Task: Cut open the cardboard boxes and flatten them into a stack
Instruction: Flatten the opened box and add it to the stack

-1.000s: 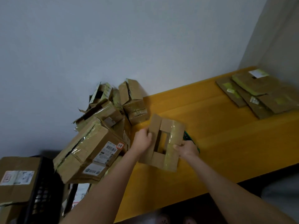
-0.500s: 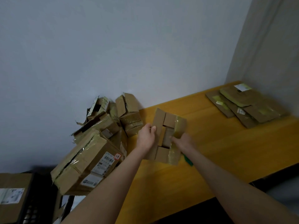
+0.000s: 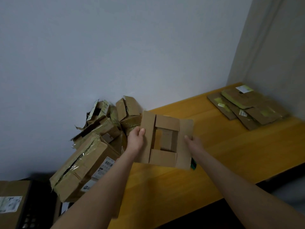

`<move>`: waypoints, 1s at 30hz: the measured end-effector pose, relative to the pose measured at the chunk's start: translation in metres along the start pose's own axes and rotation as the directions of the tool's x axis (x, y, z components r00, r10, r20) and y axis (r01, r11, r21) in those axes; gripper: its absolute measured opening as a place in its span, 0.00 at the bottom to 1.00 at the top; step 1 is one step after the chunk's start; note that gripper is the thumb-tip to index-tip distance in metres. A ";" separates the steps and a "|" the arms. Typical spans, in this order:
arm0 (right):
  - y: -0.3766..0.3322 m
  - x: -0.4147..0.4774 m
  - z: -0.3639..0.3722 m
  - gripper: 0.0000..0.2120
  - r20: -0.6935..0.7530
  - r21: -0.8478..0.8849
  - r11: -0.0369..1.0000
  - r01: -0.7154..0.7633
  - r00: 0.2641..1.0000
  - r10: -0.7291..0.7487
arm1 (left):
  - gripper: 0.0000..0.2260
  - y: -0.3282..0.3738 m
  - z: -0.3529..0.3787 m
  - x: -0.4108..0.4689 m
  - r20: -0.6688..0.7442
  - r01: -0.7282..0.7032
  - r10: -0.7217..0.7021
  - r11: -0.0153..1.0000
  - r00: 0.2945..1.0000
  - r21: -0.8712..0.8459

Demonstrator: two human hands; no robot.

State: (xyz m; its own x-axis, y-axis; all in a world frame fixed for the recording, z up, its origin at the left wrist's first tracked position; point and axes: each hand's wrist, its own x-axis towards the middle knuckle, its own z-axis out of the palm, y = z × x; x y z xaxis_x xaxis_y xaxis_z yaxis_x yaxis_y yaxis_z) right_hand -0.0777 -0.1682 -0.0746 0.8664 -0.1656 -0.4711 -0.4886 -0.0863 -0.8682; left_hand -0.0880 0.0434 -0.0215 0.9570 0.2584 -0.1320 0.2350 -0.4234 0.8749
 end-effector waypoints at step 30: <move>-0.010 -0.007 -0.026 0.14 -0.031 -0.516 0.773 0.370 0.893 -0.448 | 0.53 -0.023 0.034 0.000 -0.126 0.380 -0.400 0.912 0.908 -0.156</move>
State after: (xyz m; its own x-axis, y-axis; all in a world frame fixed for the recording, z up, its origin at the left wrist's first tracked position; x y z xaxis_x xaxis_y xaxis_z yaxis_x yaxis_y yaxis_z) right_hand -0.0819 -0.1920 -0.0589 0.9899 -0.1393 -0.0268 -0.1100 -0.6347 -0.7649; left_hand -0.0873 0.0235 -0.0572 0.7536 0.5129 -0.4111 0.5511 -0.1521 0.8204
